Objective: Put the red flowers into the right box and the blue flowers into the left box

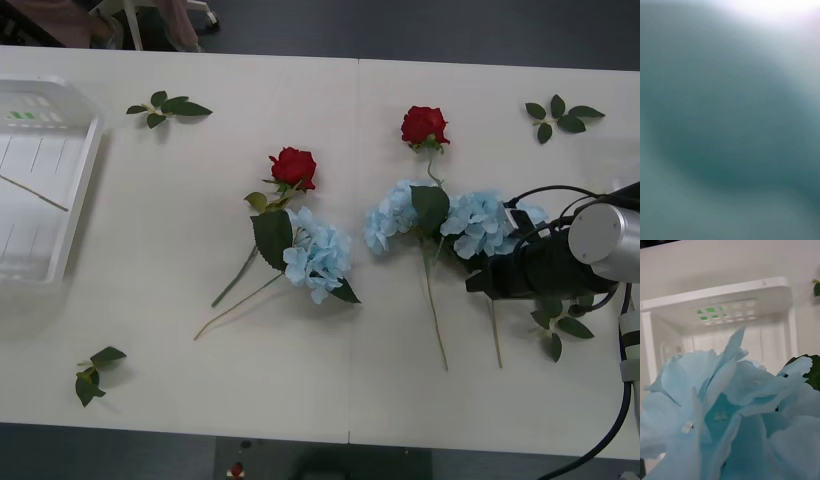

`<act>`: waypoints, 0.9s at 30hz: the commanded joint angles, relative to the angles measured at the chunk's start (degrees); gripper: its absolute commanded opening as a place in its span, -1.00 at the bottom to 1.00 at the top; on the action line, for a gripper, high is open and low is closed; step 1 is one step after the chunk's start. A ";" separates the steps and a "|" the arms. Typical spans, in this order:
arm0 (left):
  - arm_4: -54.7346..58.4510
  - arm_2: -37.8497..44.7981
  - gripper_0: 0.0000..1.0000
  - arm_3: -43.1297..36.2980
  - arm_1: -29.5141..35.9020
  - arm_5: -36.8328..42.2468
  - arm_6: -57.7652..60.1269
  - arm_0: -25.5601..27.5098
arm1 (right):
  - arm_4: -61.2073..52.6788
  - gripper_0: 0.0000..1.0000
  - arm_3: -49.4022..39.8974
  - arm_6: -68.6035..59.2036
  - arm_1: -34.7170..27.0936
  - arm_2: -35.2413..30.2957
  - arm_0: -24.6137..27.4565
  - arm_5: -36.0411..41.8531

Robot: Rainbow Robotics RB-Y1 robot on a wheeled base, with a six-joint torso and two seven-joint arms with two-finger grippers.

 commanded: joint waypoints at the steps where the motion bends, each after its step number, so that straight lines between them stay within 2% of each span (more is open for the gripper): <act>1: -0.99 0.92 -0.98 4.83 1.04 -4.81 -11.57 -2.26 | 0.86 -1.00 -1.93 -0.83 -0.18 -0.46 0.75 -0.14; 6: -1.08 0.92 -0.94 7.29 0.16 -11.75 -22.29 -2.26 | 0.86 -1.00 -1.93 -0.47 -0.26 -0.37 0.75 -0.14; 9: -0.90 1.01 -0.64 7.29 -0.54 -14.48 -25.28 -2.09 | 0.86 -1.00 -1.93 -0.30 -0.18 -0.37 0.75 -0.14; 16: -1.60 0.92 -0.25 7.20 -1.42 -17.02 -28.97 -1.91 | 0.86 -1.00 -2.02 0.14 -0.26 -0.72 0.75 -0.14; 18: -1.60 0.92 -0.05 7.02 -1.42 -16.94 -29.15 -1.91 | 0.50 -1.00 -2.28 0.49 -0.26 -1.07 0.75 -0.14; 24: -0.46 0.92 1.00 7.02 -1.42 -16.94 -29.76 -1.91 | -1.96 -1.00 -7.91 0.76 -0.70 -4.32 0.67 6.19; 27: -0.11 1.01 1.00 7.02 -1.42 -16.94 -30.03 -1.82 | -4.24 -1.00 -11.16 0.76 -0.79 -6.61 0.75 10.15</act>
